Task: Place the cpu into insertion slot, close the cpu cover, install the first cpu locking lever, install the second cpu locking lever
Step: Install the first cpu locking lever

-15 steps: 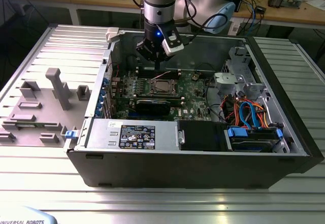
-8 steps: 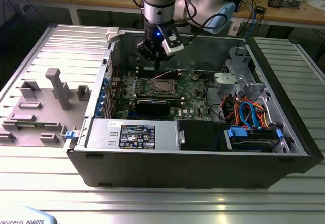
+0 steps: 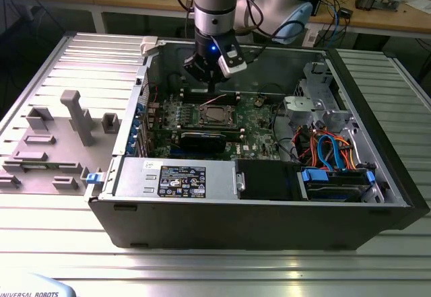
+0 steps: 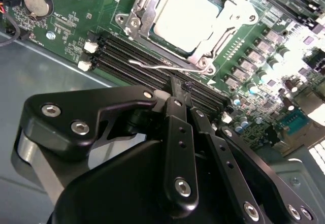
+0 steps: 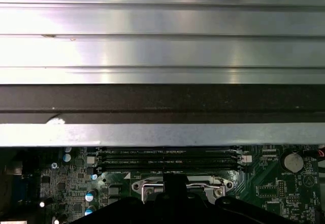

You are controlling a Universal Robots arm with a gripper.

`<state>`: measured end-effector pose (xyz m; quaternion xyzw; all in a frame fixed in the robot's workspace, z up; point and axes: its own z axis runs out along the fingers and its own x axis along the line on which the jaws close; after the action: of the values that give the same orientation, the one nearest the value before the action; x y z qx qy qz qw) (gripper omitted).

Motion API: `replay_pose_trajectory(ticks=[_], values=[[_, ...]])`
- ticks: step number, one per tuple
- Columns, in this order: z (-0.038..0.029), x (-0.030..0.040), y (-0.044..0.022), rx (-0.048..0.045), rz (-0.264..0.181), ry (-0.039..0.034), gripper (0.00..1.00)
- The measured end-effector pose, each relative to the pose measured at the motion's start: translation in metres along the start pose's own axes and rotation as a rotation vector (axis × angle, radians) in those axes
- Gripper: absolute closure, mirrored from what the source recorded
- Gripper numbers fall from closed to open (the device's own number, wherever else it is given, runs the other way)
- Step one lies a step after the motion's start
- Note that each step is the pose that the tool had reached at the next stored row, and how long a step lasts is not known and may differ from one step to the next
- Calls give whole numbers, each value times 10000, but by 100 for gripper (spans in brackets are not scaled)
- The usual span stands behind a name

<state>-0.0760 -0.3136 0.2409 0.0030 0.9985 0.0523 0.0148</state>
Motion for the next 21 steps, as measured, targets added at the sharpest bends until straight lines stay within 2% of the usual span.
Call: replay_pose_trajectory(ticks=[6,21], values=[[49,-29,-5,11,-392,41,89],[62,-42,-6,6,-397,39,89]])
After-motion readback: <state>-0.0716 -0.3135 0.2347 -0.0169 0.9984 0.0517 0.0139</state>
